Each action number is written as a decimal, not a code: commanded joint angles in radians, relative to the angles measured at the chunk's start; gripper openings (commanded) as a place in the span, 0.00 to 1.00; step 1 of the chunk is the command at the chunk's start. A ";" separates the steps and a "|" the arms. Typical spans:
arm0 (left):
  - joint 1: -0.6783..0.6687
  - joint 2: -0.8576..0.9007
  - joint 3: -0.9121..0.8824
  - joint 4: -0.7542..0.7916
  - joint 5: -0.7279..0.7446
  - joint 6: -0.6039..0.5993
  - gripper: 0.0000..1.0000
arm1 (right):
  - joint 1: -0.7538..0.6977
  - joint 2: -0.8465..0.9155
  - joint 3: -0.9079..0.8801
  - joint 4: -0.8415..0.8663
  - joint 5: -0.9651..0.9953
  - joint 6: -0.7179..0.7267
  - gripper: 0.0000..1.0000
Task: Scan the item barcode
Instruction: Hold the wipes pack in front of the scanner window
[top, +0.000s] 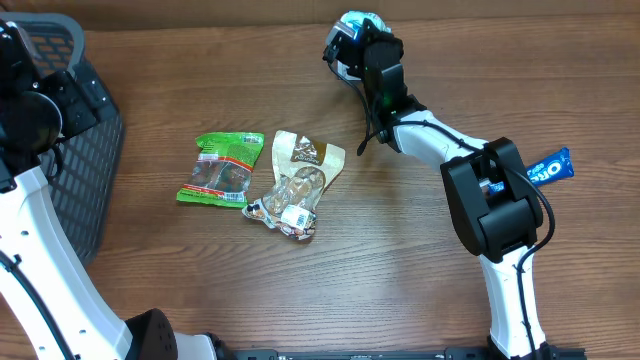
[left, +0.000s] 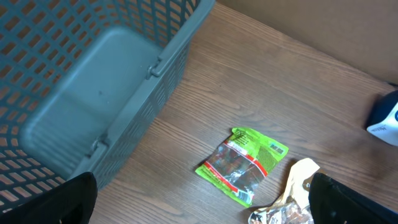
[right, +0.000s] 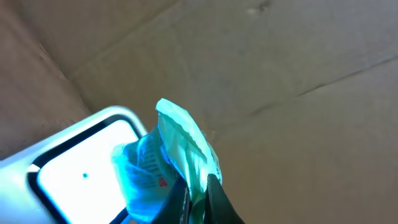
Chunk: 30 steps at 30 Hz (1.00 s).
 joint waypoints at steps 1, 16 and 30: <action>0.000 0.003 0.013 0.002 0.005 -0.003 1.00 | -0.003 0.000 0.019 -0.048 0.010 0.006 0.04; 0.000 0.003 0.013 0.002 0.005 -0.003 1.00 | 0.040 0.000 0.019 -0.041 0.036 -0.002 0.04; 0.000 0.003 0.013 0.002 0.005 -0.003 1.00 | 0.071 -0.195 0.019 0.080 0.176 -0.134 0.04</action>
